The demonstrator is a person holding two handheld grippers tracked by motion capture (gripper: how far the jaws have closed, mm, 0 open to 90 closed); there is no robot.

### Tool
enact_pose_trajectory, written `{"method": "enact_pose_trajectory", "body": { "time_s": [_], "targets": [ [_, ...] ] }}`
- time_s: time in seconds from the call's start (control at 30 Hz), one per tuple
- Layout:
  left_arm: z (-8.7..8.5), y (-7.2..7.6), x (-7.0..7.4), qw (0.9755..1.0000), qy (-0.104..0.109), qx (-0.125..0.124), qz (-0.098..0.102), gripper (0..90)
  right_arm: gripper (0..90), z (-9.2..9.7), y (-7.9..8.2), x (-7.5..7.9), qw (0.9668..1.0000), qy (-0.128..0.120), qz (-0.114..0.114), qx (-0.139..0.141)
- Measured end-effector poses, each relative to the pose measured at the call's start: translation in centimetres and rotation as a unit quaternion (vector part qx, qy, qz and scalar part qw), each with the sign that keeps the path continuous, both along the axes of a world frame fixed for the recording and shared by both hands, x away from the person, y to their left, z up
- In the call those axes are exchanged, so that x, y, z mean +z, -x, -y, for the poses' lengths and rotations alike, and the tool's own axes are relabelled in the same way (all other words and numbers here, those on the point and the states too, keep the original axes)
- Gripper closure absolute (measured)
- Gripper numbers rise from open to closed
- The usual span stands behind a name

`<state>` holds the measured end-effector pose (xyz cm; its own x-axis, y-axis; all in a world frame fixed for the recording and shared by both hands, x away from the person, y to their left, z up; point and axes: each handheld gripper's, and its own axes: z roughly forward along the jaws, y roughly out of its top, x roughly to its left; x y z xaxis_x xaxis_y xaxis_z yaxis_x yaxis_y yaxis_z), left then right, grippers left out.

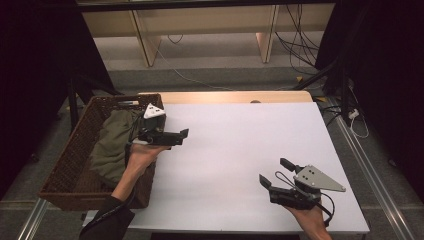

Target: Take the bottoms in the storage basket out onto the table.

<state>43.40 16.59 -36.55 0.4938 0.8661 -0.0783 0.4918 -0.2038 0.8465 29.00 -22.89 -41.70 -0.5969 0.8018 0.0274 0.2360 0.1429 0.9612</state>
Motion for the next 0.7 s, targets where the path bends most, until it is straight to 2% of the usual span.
{"method": "enact_pose_trajectory", "body": {
  "time_s": [0.13, 0.4, 0.57, 0.7],
  "targets": [
    [-0.6, -0.3, 0.7, 1.0, 0.0, 0.007, 0.004, 0.5, 17.1, 0.0, 0.0, 0.0, 1.0, -0.001, 0.0, 0.001],
    [-1.5, -1.2, 1.2, 0.9998, 0.007, 0.015, -0.009, 0.5, 17.1, 0.0, 0.0, 0.0, 1.0, -0.001, -0.001, 0.002],
    [-2.3, -1.9, 1.6, 0.9995, -0.001, 0.029, -0.008, 0.5, 17.1, 0.0, 0.0, 0.0, 1.0, -0.003, 0.0, 0.003],
    [-3.5, -2.2, 2.0, 0.999, 0.002, 0.045, -0.006, 0.4, 17.1, 0.0, 0.0, 0.0, 1.0, -0.002, 0.0, 0.003]
  ]
}}
